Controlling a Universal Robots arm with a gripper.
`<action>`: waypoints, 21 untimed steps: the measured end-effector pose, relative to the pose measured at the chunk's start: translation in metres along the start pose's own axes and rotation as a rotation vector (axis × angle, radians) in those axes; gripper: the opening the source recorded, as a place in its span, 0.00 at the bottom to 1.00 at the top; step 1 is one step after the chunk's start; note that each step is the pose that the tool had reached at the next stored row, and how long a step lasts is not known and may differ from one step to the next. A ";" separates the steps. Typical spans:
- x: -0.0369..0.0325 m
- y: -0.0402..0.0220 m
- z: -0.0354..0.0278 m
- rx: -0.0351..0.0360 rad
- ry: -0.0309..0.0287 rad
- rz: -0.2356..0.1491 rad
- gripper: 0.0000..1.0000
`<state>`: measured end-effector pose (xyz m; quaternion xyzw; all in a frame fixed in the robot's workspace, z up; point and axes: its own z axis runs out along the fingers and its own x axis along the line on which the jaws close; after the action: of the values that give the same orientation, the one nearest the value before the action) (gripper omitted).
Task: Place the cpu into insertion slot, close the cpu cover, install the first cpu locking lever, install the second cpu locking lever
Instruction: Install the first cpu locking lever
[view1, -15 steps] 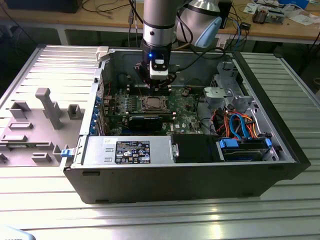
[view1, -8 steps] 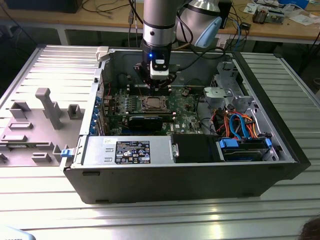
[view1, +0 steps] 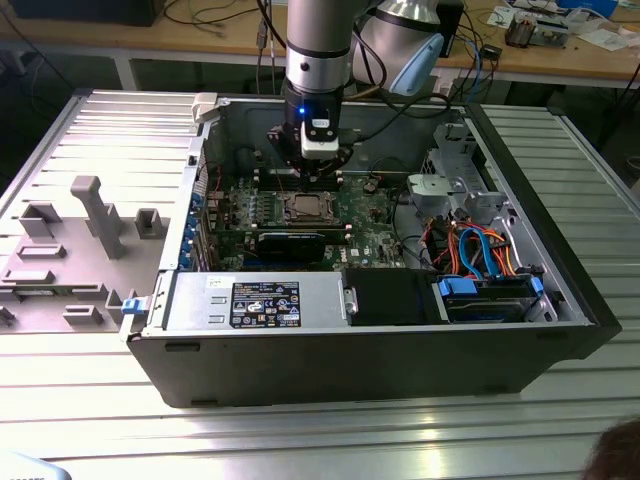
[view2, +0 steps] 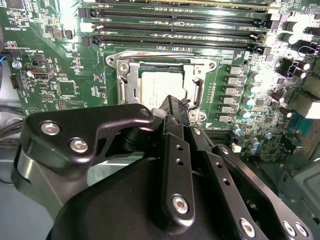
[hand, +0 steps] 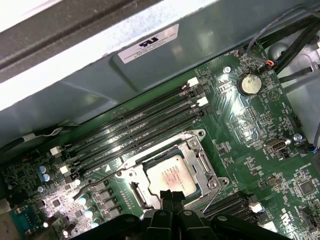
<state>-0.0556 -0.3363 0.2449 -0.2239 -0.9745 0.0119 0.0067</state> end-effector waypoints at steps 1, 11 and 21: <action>0.0000 0.0000 0.0000 0.0000 0.0000 -0.001 0.11; 0.0000 0.0000 0.0000 0.0002 -0.0004 -0.017 0.11; 0.0000 0.0000 0.0000 0.0003 -0.0009 -0.035 0.11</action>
<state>-0.0556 -0.3363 0.2449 -0.2067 -0.9783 0.0120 0.0065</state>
